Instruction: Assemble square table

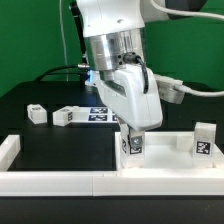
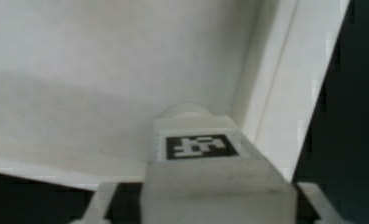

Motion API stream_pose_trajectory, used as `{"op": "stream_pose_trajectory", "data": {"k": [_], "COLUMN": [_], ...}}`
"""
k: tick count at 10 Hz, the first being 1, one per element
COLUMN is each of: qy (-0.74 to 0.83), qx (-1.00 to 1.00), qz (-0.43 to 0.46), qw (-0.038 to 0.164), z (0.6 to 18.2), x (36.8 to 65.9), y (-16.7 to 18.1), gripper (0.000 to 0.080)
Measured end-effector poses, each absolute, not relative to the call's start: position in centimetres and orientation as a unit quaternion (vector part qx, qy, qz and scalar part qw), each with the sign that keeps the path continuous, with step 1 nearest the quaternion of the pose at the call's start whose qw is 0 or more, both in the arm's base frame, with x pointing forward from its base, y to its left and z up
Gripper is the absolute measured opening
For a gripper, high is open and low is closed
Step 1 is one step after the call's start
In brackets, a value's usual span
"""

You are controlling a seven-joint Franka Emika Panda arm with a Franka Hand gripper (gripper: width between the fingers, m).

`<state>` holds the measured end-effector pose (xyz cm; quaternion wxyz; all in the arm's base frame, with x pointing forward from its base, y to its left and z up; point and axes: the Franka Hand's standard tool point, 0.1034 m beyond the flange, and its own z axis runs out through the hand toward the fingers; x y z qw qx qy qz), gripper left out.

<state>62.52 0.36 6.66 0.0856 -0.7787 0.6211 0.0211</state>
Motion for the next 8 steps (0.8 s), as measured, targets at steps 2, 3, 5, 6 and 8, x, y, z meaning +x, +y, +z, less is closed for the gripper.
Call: {"op": "stream_pose_trajectory", "data": {"k": [2, 3, 5, 6, 8], "qy": [0.66, 0.688, 0.775, 0.8, 0.82], "qx": [-0.746, -0.721, -0.623, -0.59, -0.562], "qz": [0.026, 0.029, 0.047, 0.051, 0.051], "qw": [0.085, 0.084, 0.101, 0.1, 0.094], "z": [6.66, 6.66, 6.63, 6.65, 6.71], "x": [62.53, 62.54, 62.55, 62.57, 62.58], "y": [0.41, 0.43, 0.46, 0.36, 0.36], "gripper": [0.029, 0.029, 0.029, 0.029, 0.0293]}}
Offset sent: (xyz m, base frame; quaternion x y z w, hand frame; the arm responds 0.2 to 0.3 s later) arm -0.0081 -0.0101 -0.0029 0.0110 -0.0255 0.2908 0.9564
